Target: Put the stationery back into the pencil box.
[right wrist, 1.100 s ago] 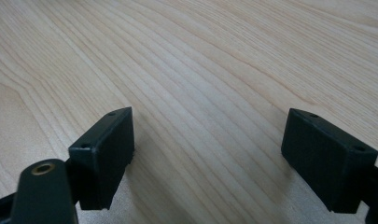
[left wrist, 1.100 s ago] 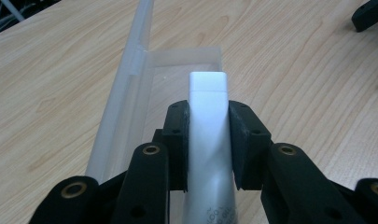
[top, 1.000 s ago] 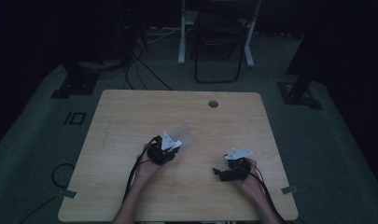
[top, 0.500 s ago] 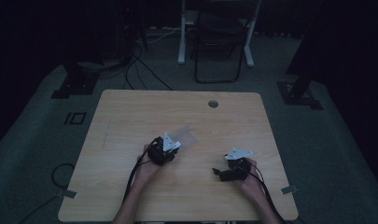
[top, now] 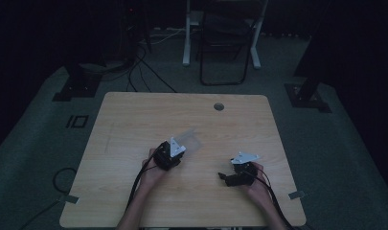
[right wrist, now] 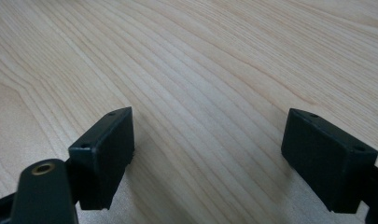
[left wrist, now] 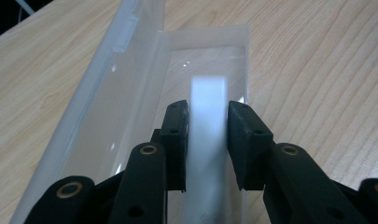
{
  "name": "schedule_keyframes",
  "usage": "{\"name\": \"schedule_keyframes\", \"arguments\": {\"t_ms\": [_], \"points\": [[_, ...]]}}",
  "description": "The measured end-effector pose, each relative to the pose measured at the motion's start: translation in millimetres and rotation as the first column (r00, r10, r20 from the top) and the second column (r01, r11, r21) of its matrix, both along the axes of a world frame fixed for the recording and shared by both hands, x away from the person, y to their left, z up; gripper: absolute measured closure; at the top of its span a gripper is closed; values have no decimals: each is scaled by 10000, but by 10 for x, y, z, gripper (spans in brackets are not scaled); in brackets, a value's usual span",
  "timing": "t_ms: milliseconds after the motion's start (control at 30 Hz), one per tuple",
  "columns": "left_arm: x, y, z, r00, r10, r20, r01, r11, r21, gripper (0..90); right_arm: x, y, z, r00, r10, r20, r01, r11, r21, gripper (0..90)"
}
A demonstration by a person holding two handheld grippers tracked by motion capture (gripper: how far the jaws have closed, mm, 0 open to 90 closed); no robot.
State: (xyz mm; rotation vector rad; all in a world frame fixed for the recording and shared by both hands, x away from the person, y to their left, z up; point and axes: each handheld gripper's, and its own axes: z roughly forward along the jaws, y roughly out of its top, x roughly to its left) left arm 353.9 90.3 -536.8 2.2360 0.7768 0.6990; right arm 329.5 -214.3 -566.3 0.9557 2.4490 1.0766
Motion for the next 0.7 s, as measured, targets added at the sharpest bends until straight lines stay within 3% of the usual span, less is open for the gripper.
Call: {"name": "schedule_keyframes", "arguments": {"t_ms": [267, 433, 533, 700], "points": [[-97, 12, 64, 9990, -322, 313, 329, 9992, -214, 640, -1, -1, 0, 10000, 14, 6, -14, 10000, -1, 171], [-238, 60, 185, 9973, -494, 543, 532, 9961, -710, 621, -2, -1, 0, 10000, 7, -1, -7, 10000, -1, 171], [-285, 111, 250, 9981, -475, 403, 518, 9919, -1161, 611, -1, -1, 0, 10000, 13, 5, -13, 10000, -2, 171], [-352, 189, 286, 9991, -433, -25, 424, 9871, -1542, 594, -2, -1, 0, 10000, 7, -1, -7, 10000, -1, 171]]}}
